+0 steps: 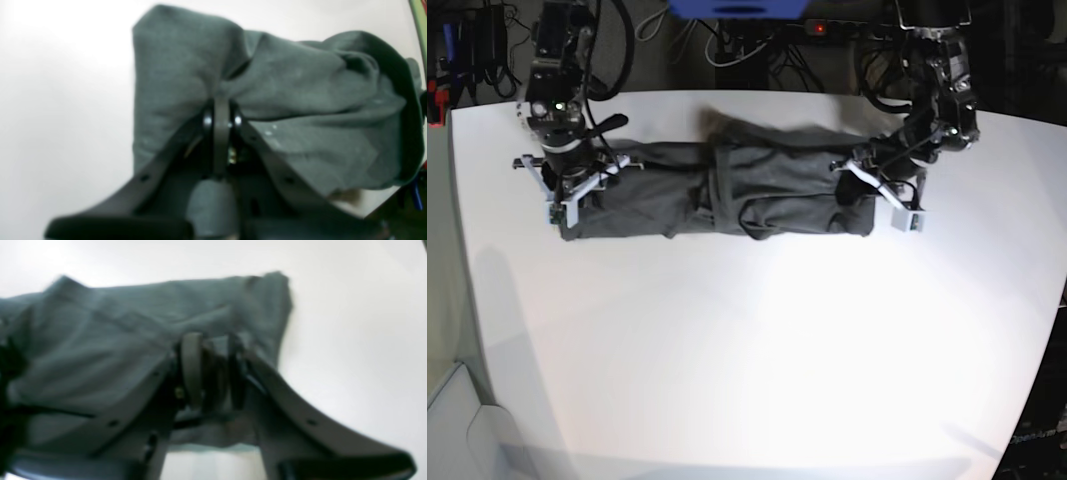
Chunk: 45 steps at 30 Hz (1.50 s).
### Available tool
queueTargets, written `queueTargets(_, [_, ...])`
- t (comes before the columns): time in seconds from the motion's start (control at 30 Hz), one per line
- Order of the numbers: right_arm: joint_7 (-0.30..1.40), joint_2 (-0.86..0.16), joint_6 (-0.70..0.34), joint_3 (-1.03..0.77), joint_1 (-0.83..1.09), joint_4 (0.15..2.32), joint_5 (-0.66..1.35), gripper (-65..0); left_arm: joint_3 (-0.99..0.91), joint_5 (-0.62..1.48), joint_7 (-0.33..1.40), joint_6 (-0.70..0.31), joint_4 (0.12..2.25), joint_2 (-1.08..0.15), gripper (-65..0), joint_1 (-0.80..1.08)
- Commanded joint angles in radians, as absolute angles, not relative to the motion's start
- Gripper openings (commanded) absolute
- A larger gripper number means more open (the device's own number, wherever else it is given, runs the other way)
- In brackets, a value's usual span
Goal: Layout the t-shirt on the table in an organized manner, then fold the t-shirt properly
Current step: 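Hold both strip ends and push them inward to compact the roll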
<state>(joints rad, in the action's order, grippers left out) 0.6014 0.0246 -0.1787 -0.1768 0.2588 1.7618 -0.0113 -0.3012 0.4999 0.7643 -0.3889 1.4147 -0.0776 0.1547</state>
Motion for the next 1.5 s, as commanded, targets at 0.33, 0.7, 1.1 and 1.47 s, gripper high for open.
queueTargets(0.33, [0.628, 0.004, -0.179, -0.177, 0.232, 1.779, -0.001, -29.2, -0.311, 0.418, 0.823, -0.346, 1.415, -0.091, -64.8, 0.166])
queueTargets(0.7, [0.713, 0.002, -0.260, -0.219, 0.116, 1.627, -0.002, -29.1, -0.311, 0.420, 0.823, -0.346, 1.415, -0.091, -64.8, 0.166])
queueTargets(1.1, [0.707, -0.028, -0.260, -0.269, 0.107, 1.503, -0.002, -29.0, -0.311, 0.420, 0.823, -0.346, 1.415, -0.090, -64.8, 0.163])
queueTargets(1.47, [0.708, -0.024, -0.266, -0.300, 0.090, 1.379, -0.002, -36.6, -0.311, 0.420, 0.823, -0.346, 1.415, -0.090, -64.8, 0.162])
